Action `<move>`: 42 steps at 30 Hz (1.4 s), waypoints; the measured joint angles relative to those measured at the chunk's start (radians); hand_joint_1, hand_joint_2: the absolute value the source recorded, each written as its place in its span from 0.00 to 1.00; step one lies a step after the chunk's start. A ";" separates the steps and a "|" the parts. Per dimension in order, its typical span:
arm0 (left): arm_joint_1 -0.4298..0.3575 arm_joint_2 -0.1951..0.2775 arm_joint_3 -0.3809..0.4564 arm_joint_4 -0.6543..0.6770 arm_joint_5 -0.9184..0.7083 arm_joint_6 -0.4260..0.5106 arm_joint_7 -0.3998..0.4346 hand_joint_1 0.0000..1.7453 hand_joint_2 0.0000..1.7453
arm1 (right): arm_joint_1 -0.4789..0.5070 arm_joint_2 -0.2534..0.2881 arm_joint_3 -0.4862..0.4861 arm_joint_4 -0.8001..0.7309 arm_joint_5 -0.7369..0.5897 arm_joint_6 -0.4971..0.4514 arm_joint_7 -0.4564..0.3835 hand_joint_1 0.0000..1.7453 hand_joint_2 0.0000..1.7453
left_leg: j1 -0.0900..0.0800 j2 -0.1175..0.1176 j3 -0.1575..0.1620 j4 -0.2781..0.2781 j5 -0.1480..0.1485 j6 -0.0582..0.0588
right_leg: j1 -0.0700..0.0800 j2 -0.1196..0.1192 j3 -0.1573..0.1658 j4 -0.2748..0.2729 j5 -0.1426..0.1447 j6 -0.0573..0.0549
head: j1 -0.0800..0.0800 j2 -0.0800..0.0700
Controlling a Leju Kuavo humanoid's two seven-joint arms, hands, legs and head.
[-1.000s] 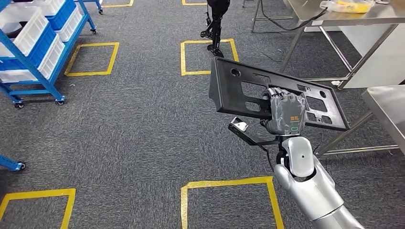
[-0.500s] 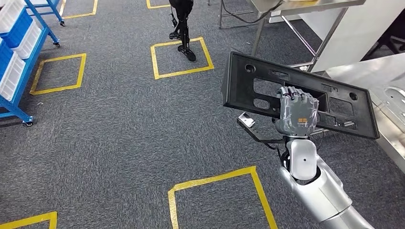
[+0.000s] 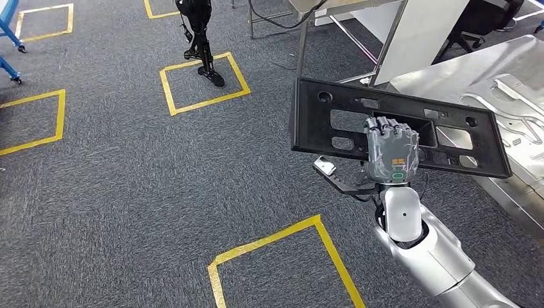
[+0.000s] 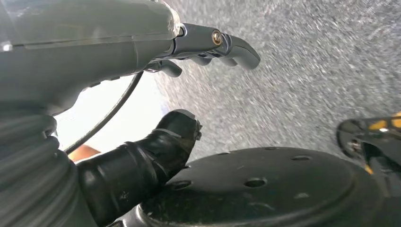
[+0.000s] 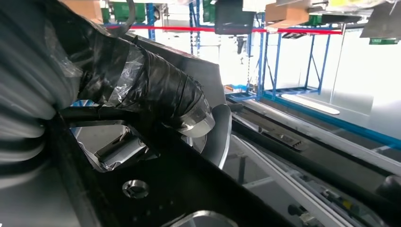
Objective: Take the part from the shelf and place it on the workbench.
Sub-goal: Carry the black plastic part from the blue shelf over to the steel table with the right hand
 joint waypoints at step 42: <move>0.013 -0.005 0.000 0.000 -0.012 0.014 0.015 0.00 1.00 | -0.026 0.011 -0.004 0.008 0.000 0.017 -0.068 1.00 1.00 | 0.000 0.114 0.110 -0.029 -0.081 0.005 | 0.015 -0.181 -0.051 0.022 0.032 0.003 | 0.005 0.000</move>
